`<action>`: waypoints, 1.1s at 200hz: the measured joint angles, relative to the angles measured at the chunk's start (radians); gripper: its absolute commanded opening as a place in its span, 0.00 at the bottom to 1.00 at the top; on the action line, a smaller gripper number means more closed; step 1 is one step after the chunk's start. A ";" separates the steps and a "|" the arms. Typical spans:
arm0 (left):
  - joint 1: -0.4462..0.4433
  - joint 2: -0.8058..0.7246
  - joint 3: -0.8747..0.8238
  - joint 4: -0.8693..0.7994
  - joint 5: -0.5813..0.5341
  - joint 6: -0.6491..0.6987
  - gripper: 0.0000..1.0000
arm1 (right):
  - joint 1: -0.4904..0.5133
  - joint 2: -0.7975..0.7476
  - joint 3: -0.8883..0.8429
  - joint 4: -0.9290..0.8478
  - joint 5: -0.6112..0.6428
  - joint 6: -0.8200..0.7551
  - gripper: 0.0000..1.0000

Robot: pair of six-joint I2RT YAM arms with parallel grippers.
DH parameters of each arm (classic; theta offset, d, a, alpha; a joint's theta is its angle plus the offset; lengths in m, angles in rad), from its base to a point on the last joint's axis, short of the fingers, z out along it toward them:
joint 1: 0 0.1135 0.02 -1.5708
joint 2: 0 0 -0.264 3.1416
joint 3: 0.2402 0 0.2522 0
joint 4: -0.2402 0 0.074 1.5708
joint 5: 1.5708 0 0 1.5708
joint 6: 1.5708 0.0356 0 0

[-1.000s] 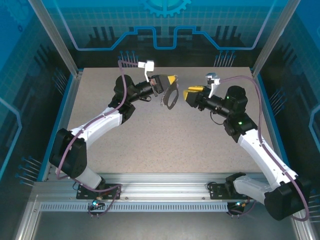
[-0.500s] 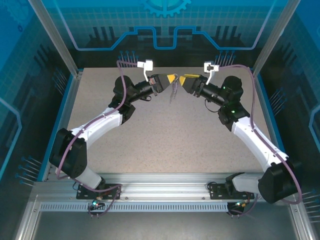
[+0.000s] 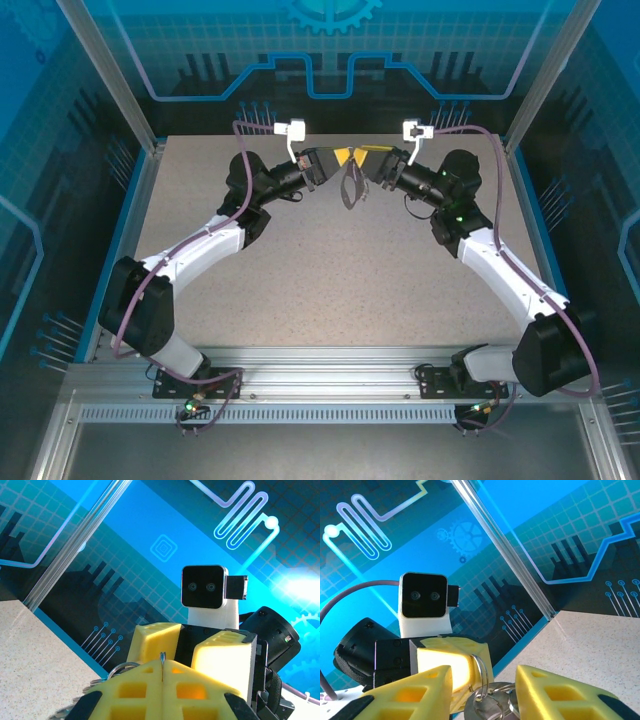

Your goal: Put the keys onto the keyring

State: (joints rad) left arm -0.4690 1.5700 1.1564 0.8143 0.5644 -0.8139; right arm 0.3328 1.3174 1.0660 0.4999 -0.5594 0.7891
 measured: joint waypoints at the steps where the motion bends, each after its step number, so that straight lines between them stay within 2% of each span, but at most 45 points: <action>1: 0.000 0.000 0.000 0.000 0.000 0.000 0.00 | 0.000 0.001 0.001 0.000 -0.001 0.000 0.37; 31: 0.000 0.000 0.000 0.000 0.000 0.000 0.00 | 0.008 0.016 0.014 0.003 -0.004 0.001 0.33; 61: -0.001 0.000 0.000 0.000 0.000 0.000 0.00 | 0.014 0.026 0.019 0.003 -0.011 -0.001 0.25; 98: -0.001 0.000 0.000 0.002 -0.002 0.000 0.00 | 0.014 0.031 0.021 0.007 -0.021 0.002 0.00; 136: -0.001 0.002 0.000 0.005 -0.003 0.000 0.00 | 0.013 0.031 0.023 0.007 -0.023 -0.004 0.00; 153: 0.000 0.002 0.000 0.002 -0.003 0.003 0.30 | 0.008 0.036 0.031 -0.003 -0.035 -0.011 0.00; 171: 0.002 0.002 0.000 -0.010 0.005 0.011 0.48 | -0.004 0.055 0.063 -0.032 -0.067 -0.032 0.00; 190: 0.014 0.001 0.000 -0.038 0.020 0.024 0.58 | -0.034 0.082 0.106 -0.089 -0.106 -0.069 0.00; 220: 0.061 -0.006 0.013 -0.129 0.059 0.064 0.65 | -0.084 0.114 0.179 -0.203 -0.175 -0.146 0.00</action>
State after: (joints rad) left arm -0.4084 1.5642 1.1690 0.6849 0.6231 -0.7498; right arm 0.2485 1.4319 1.2446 0.2974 -0.7349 0.6434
